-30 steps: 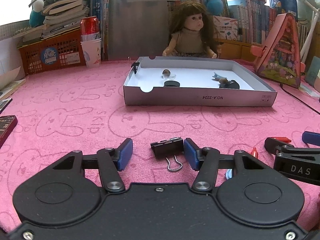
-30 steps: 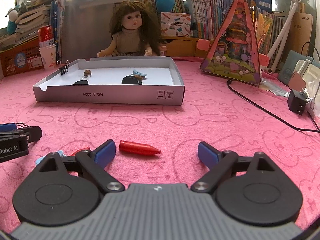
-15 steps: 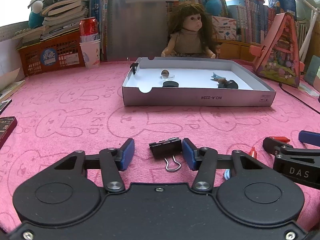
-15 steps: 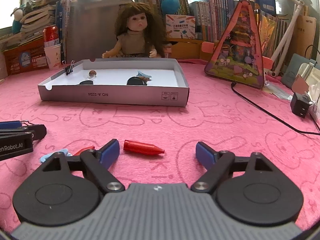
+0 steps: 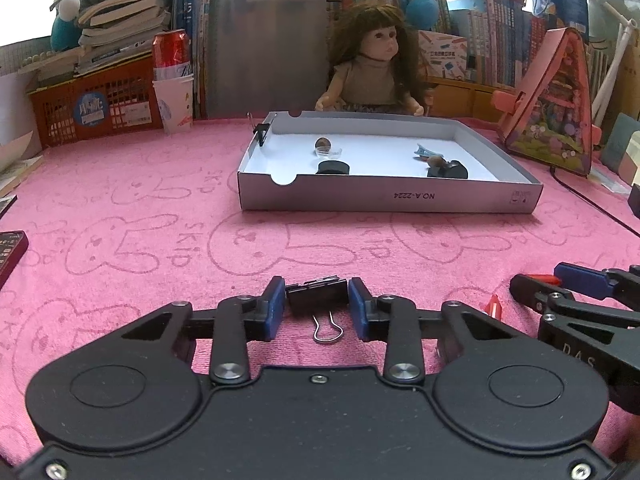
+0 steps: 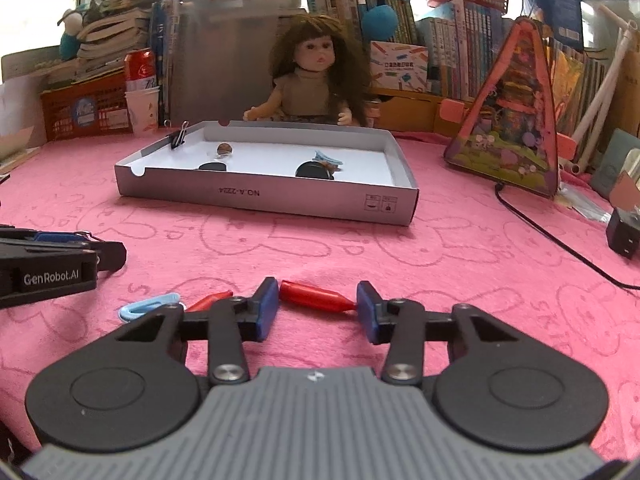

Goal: Organize rigid objects
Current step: 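Lift the binder clip and red crayon with both grippers toward the tray, then carry the binder clip and red crayon with both grippers over the tray, then open the left gripper to drop the binder clip while the right releases the crayon, then withdraw both grippers toward the blue hair clip and second red crayon on the table, then close the right gripper on the red crayon while the left grasps the blue hair clip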

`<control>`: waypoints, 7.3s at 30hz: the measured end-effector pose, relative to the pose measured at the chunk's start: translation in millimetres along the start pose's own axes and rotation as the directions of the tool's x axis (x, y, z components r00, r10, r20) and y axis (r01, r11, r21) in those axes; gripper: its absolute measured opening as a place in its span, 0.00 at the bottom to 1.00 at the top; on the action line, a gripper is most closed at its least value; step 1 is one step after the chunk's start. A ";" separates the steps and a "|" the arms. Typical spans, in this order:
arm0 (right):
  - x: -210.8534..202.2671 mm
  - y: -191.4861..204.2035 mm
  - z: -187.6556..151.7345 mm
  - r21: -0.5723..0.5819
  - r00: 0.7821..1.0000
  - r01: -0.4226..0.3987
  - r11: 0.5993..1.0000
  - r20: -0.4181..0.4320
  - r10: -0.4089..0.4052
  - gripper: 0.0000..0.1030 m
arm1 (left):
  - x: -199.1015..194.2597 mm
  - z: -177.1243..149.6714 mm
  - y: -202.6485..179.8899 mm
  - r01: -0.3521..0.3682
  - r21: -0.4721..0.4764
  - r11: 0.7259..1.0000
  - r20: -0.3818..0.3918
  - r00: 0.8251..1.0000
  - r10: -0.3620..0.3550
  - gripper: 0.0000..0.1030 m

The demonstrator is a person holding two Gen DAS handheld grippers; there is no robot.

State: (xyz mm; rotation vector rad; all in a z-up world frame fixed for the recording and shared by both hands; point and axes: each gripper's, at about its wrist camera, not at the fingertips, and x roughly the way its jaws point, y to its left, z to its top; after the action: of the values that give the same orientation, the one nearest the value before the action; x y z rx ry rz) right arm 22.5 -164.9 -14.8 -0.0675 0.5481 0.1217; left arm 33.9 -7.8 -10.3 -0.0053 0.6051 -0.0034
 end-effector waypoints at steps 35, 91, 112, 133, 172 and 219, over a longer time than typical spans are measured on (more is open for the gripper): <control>3.9 -12.9 48.5 0.064 0.995 -0.073 0.995 0.069 0.069 0.46 | -2.7 52.0 14.0 0.029 -0.069 0.997 0.047 0.999 -0.026 0.31; 186.6 -69.3 167.9 0.280 0.974 -0.064 0.958 -0.190 0.121 0.47 | 196.9 193.9 15.5 0.088 -0.063 0.994 -0.143 0.985 -0.096 0.31; 217.6 -59.5 158.8 0.257 0.963 -0.048 0.965 -0.245 0.113 0.49 | 223.2 186.5 2.8 0.064 -0.013 0.998 -0.158 0.985 -0.065 0.32; 169.1 -54.8 164.1 0.218 0.979 -0.118 0.969 -0.136 0.150 0.76 | 165.5 188.4 2.5 0.060 0.033 0.998 -0.066 0.996 -0.058 0.62; 2.7 -46.6 77.0 -0.134 0.945 -0.326 0.936 -0.020 0.326 0.89 | -5.9 74.2 -1.0 0.252 0.095 0.963 -0.134 0.962 -0.238 0.70; -16.1 -20.6 14.9 -0.278 0.926 -0.378 0.883 -0.111 0.361 0.48 | -28.9 15.2 -15.4 0.301 0.217 0.929 -0.153 0.950 -0.272 0.60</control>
State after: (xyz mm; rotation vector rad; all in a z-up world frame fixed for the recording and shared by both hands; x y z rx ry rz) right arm 19.3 -185.4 7.0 -0.2586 0.5917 0.5784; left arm 18.7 -23.0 18.7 0.1408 0.7178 -0.3641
